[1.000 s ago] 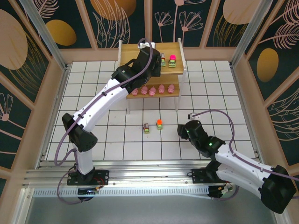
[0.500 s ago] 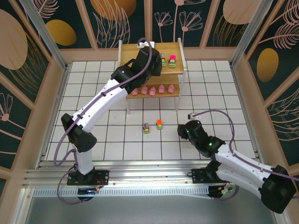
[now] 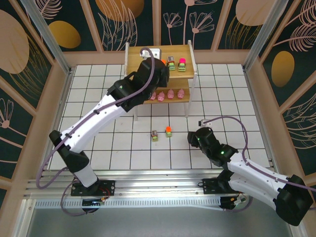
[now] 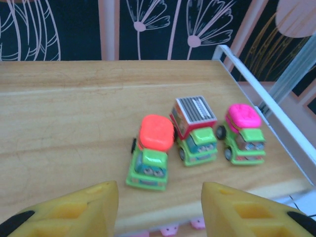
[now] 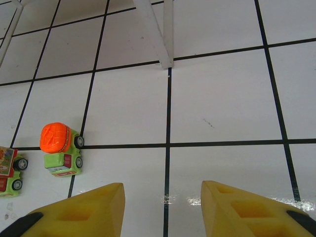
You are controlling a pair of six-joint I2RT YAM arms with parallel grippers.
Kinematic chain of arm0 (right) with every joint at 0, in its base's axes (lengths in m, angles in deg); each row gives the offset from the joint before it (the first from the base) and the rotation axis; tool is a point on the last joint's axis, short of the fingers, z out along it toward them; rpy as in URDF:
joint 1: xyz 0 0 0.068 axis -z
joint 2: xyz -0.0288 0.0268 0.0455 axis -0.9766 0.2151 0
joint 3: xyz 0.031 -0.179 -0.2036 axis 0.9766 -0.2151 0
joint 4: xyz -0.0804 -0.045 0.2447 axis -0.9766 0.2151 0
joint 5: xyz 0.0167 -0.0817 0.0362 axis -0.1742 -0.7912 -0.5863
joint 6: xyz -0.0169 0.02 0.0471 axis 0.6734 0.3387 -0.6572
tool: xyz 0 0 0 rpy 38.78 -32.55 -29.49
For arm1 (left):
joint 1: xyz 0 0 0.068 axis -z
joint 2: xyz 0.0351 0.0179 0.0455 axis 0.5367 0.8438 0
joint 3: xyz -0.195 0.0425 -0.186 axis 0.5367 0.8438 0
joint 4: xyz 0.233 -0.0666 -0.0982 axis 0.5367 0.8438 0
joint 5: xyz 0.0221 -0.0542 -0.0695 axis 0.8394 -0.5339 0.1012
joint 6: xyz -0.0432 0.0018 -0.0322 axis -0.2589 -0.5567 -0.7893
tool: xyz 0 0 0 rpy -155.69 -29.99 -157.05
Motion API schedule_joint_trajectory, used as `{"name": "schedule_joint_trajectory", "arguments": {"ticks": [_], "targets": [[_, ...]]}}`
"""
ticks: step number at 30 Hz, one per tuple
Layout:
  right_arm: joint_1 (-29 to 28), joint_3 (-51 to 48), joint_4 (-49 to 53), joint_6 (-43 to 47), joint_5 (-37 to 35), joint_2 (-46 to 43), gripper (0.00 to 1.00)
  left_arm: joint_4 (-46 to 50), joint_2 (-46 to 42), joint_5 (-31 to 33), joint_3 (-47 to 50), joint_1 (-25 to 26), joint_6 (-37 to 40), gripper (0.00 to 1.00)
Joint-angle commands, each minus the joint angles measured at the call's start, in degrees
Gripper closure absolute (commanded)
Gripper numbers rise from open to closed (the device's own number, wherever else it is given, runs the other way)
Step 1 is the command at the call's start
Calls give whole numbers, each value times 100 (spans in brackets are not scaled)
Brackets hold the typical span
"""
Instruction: Place and organize the plastic toys onto the shelf
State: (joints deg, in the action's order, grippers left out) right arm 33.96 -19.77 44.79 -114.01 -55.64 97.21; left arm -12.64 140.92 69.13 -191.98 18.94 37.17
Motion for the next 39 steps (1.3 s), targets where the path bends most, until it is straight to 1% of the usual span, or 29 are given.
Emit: {"name": "schedule_joint_trajectory", "arguments": {"ticks": [1,5,8,11,19,22,29,33,39], "targets": [[-59,-74,-93,-86,-146,-40,55,-320,-419,343,489,217,90,52],[-68,-74,-93,-85,-157,-46,55,-491,-756,464,1214,485,-55,52],[-94,-75,-95,-79,-150,-71,55,-512,-927,735,1724,734,-202,52],[-188,-91,-128,-37,-168,-97,54,-579,-1100,857,2309,947,-450,51],[-749,-39,-241,122,-437,-1,51,-922,-1433,568,3996,995,-1246,51],[-789,-8,-246,133,-489,41,51,-1024,-1489,539,4477,991,-1469,51],[-796,26,-476,275,-545,165,50,-1277,-1422,332,5147,995,-1886,51],[-803,58,-571,301,-613,349,50,-1467,-1312,174,5356,995,-2025,51],[-798,-3,-666,317,-620,346,51,-1726,-1109,27,5619,995,-2187,51]]}}
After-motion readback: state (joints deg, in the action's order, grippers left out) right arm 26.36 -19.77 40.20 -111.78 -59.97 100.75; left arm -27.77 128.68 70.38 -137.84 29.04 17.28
